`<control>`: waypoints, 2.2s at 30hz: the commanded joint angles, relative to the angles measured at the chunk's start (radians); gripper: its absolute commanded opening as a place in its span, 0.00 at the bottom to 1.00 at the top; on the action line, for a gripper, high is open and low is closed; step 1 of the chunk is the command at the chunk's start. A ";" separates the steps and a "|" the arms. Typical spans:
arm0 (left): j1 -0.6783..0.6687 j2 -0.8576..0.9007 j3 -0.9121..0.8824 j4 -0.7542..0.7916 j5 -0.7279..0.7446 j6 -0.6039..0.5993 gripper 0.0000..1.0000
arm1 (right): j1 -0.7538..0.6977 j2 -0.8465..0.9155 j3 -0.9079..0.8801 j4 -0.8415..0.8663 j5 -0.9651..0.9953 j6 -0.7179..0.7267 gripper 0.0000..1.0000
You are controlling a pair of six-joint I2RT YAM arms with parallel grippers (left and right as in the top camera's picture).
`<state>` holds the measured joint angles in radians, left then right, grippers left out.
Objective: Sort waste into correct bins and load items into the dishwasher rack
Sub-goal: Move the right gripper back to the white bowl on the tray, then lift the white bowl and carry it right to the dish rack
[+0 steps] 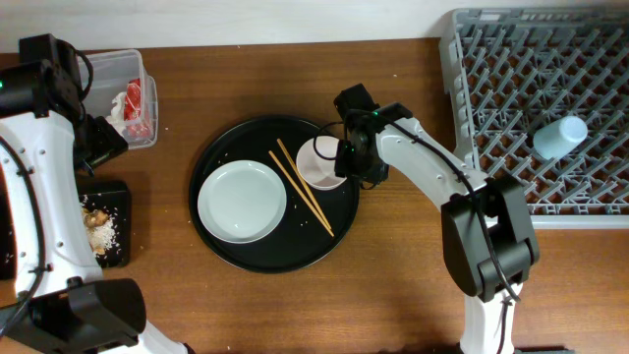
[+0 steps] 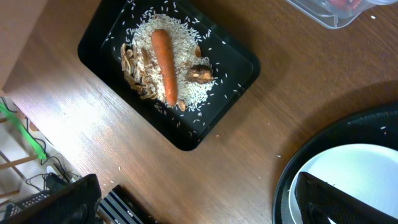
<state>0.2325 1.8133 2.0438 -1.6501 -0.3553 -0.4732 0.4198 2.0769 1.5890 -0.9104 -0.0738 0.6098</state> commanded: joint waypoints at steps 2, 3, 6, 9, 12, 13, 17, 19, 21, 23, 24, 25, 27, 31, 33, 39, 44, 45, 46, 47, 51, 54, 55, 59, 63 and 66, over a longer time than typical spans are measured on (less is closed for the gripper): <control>0.004 -0.013 0.003 -0.001 -0.003 -0.012 0.99 | 0.006 -0.010 -0.007 0.003 -0.006 0.009 0.30; 0.004 -0.013 0.003 -0.001 -0.003 -0.012 0.99 | 0.006 -0.010 -0.007 0.003 -0.006 0.009 0.28; 0.004 -0.013 0.003 -0.001 -0.003 -0.012 0.99 | 0.006 -0.010 -0.007 0.006 -0.018 0.009 0.23; 0.004 -0.013 0.003 -0.001 -0.003 -0.012 0.99 | 0.005 -0.010 -0.007 0.017 -0.032 0.009 0.19; 0.004 -0.013 0.003 -0.001 -0.003 -0.012 0.99 | 0.005 -0.010 -0.007 0.027 -0.049 0.009 0.04; 0.004 -0.013 0.003 -0.001 -0.003 -0.012 0.99 | 0.005 -0.010 -0.006 0.031 -0.055 0.009 0.04; 0.004 -0.013 0.003 -0.001 -0.003 -0.012 0.99 | 0.005 -0.010 -0.006 0.036 -0.054 0.009 0.04; 0.004 -0.013 0.003 -0.001 -0.003 -0.012 0.99 | 0.005 -0.010 -0.002 0.036 -0.054 0.009 0.04; 0.004 -0.013 0.003 -0.001 -0.003 -0.012 0.99 | 0.002 -0.012 0.018 0.032 -0.053 0.008 0.04; 0.004 -0.013 0.003 -0.001 -0.003 -0.012 0.99 | -0.013 -0.019 0.065 0.003 -0.046 -0.010 0.04; 0.004 -0.013 0.003 -0.001 -0.003 -0.012 0.99 | -0.024 -0.024 0.092 -0.017 -0.047 -0.024 0.04; 0.004 -0.013 0.003 -0.001 -0.003 -0.012 0.99 | -0.037 -0.029 0.119 -0.035 -0.046 -0.036 0.04; 0.004 -0.013 0.003 -0.001 -0.003 -0.012 0.99 | -0.079 -0.041 0.203 -0.100 -0.046 -0.077 0.04; 0.004 -0.013 0.003 -0.001 -0.003 -0.012 0.99 | -0.194 -0.053 0.409 -0.237 -0.031 -0.192 0.04; 0.004 -0.013 0.003 -0.001 -0.003 -0.012 0.99 | -0.254 -0.053 0.504 -0.288 0.010 -0.225 0.04; 0.004 -0.013 0.003 -0.001 -0.003 -0.012 0.99 | -0.502 -0.053 0.754 -0.358 0.101 -0.285 0.04; 0.004 -0.013 0.003 -0.001 -0.003 -0.012 0.99 | -0.669 -0.047 0.772 -0.320 0.452 -0.285 0.04; 0.004 -0.013 0.003 -0.001 -0.003 -0.012 0.99 | -0.710 -0.041 0.772 -0.299 0.511 -0.285 0.04; 0.004 -0.013 0.003 -0.001 -0.003 -0.012 0.99 | -0.737 -0.037 0.772 -0.282 0.530 -0.285 0.04; 0.004 -0.013 0.003 -0.001 -0.003 -0.012 0.99 | -0.774 -0.031 0.772 -0.254 0.535 -0.286 0.04; 0.004 -0.013 0.003 -0.001 -0.003 -0.012 0.99 | -0.890 -0.008 0.772 -0.141 0.535 -0.432 0.04; 0.004 -0.013 0.003 -0.001 -0.003 -0.012 0.99 | -0.976 0.028 0.771 -0.095 0.539 -0.507 0.04; 0.004 -0.013 0.003 -0.001 -0.003 -0.012 0.99 | -0.998 0.041 0.771 -0.089 0.547 -0.510 0.05; 0.004 -0.013 0.003 -0.001 -0.003 -0.012 0.99 | -1.068 0.113 0.771 -0.069 0.638 -0.604 0.05; 0.004 -0.013 0.003 -0.001 -0.003 -0.012 0.99 | -1.087 0.182 0.771 -0.068 0.651 -0.605 0.04; 0.004 -0.013 0.003 -0.001 -0.003 -0.012 0.99 | -1.083 0.222 0.771 -0.081 0.600 -0.568 0.04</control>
<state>0.2325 1.8133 2.0438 -1.6497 -0.3553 -0.4732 -0.6731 2.2665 2.3470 -0.9840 0.5415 0.0315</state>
